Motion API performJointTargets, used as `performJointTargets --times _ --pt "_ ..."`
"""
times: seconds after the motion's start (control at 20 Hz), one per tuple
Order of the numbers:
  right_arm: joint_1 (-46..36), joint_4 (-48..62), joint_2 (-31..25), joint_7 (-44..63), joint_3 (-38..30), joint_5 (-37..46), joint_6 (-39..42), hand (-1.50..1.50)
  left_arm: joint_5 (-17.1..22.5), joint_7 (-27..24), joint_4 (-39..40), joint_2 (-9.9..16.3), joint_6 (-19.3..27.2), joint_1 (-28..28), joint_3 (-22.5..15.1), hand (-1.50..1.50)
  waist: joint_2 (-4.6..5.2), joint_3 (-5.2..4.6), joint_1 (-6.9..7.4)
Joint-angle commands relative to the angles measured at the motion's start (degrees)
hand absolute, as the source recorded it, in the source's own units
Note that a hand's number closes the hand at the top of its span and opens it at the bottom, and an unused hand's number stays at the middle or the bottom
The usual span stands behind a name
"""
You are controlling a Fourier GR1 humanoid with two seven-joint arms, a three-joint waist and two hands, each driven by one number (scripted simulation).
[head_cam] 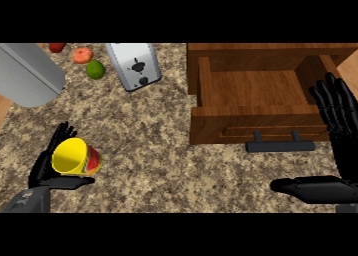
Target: Pick up the cup, place it into the drawer and close the drawer
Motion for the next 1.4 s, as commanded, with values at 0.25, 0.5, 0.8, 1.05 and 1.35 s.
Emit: performJointTargets --times 0.25,0.5,0.8,1.05,1.35 --pt "-2.8 4.2 -0.3 -1.6 -1.0 0.5 -0.2 -1.5 0.9 -6.5 -0.7 -3.0 -11.2 -1.1 -0.8 -1.5 0.2 -0.04 0.27" --pt "-3.6 1.7 -0.5 1.9 -1.3 -2.3 0.5 -1.5 2.5 -4.6 -2.2 -2.6 -18.0 -1.3 -1.1 1.5 -0.08 -0.05 0.27" --pt "-1.1 2.6 -0.2 -1.3 -1.2 -1.0 0.6 -1.5 4.2 -4.0 -3.5 -5.9 -19.8 -1.7 -1.4 1.5 0.03 -0.02 -0.15" --pt "-0.6 2.6 2.0 -1.2 2.3 3.9 -2.0 -1.5 4.7 -6.4 -7.2 -5.2 -20.7 0.0 -2.3 1.5 -0.18 0.01 0.78" --pt "-0.8 2.3 0.7 -1.4 0.2 1.4 -0.6 -1.5 10.8 -7.1 -8.4 -8.7 -6.4 -2.0 4.3 1.5 -0.3 0.12 0.63"
